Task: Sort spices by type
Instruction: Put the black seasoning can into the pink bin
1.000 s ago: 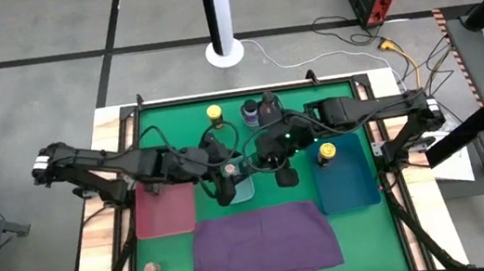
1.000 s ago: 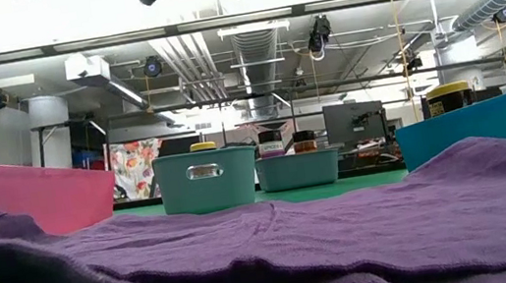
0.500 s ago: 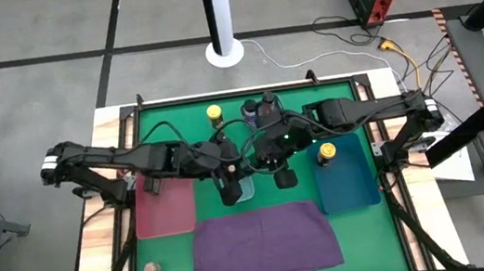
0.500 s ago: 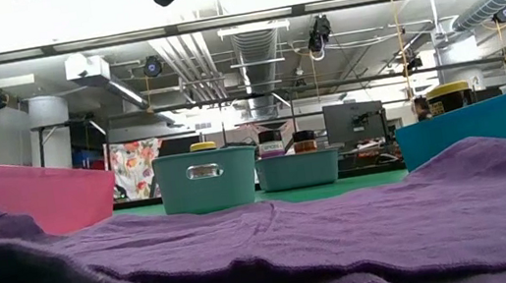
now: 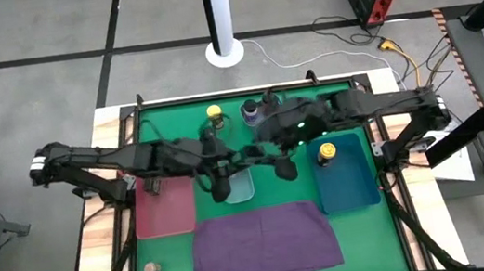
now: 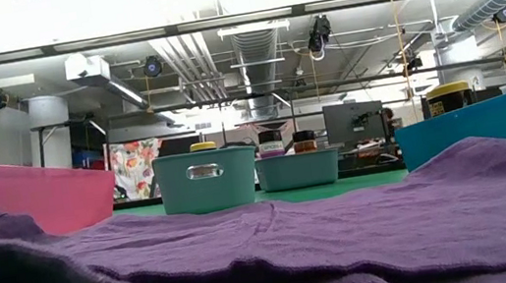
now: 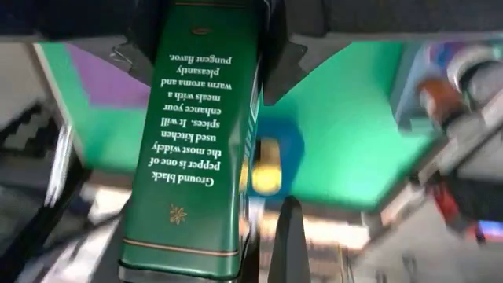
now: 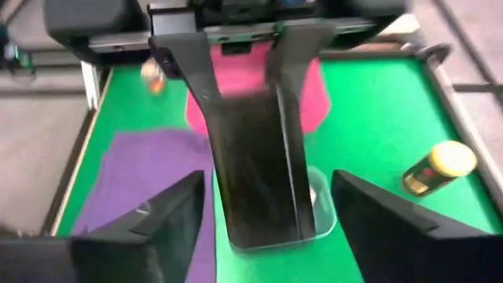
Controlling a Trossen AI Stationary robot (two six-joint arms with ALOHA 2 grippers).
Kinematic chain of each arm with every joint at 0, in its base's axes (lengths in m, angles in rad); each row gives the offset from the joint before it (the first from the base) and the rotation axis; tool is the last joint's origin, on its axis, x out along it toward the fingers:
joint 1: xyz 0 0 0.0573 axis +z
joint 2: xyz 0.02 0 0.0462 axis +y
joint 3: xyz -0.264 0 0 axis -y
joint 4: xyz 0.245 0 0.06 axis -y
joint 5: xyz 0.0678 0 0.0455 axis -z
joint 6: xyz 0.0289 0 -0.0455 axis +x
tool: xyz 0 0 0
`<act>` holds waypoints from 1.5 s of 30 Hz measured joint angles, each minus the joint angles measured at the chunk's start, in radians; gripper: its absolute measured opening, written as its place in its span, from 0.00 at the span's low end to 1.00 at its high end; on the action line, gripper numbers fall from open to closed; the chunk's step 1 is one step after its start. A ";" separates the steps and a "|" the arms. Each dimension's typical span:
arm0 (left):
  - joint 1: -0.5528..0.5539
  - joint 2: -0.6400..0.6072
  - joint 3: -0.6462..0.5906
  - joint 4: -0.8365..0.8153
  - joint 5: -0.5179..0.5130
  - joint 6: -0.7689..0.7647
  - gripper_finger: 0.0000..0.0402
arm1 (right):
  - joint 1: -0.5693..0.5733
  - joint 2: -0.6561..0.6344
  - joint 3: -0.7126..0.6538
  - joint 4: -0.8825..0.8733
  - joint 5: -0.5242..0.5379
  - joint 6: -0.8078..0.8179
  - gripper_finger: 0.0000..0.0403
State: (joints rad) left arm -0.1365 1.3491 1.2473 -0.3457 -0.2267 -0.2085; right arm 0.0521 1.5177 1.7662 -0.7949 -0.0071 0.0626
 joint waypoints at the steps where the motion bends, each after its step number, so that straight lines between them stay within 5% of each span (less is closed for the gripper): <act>1: 0.002 -0.023 -0.021 0.048 0.000 0.009 0.29 | 0.000 -0.016 0.005 0.004 0.013 0.007 0.69; 8: 0.004 -0.178 -0.149 0.296 -0.002 0.032 0.29 | 0.000 -0.130 -0.035 0.159 0.062 0.019 0.69; 15: 0.004 -0.242 -0.212 0.602 -0.002 0.153 0.29 | 0.009 -0.136 -0.152 0.520 0.059 0.028 0.64; 22: 0.004 -0.242 -0.218 0.607 0.011 0.165 0.29 | 0.006 -0.082 -0.148 0.710 0.054 -0.010 0.67; 34: 0.006 -0.231 -0.218 0.655 0.037 0.157 0.29 | 0.006 -0.022 -0.118 0.741 -0.001 -0.029 0.70; 40: 0.005 -0.221 -0.217 0.685 0.062 0.148 0.29 | 0.006 -0.010 -0.119 0.788 -0.003 -0.063 0.59; 45: 0.006 -0.219 -0.215 0.672 0.060 0.161 0.29 | 0.000 -0.010 -0.119 0.782 -0.009 -0.081 0.32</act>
State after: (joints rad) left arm -0.1309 1.1296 1.0325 0.3264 -0.1665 -0.0480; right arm 0.0521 1.5075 1.6474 -0.0129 -0.0162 -0.0184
